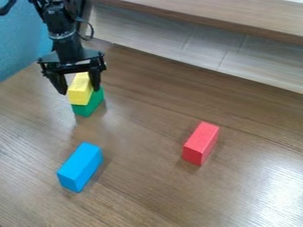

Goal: Put the yellow block on top of the blue

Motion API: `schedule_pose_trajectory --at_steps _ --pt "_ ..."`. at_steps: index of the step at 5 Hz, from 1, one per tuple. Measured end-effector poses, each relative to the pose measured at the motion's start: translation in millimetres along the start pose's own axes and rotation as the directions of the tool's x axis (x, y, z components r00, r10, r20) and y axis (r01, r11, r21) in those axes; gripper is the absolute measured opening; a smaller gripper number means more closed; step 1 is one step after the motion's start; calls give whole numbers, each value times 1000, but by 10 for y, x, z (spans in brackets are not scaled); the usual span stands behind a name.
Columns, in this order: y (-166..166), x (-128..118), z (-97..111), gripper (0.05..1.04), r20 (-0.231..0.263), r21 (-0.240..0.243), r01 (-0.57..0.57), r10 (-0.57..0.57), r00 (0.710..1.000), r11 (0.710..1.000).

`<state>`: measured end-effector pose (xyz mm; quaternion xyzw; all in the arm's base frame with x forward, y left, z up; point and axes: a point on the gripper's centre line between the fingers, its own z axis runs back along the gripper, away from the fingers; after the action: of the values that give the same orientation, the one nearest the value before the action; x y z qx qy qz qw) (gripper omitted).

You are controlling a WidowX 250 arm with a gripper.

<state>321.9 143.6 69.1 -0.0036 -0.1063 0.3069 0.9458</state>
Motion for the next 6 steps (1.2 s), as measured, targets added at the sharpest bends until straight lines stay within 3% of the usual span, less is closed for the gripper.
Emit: schedule_pose_trajectory --at_steps 1,2,4,6 --pt "-14 20 -18 653 27 10 -14 14 1000 1000" --pt "-31 0 -32 590 37 -6 -5 5 999 1000" --pt "-64 -106 181 590 62 -81 29 -24 998 996" --pt "-163 -584 380 590 30 -129 189 -187 982 974"
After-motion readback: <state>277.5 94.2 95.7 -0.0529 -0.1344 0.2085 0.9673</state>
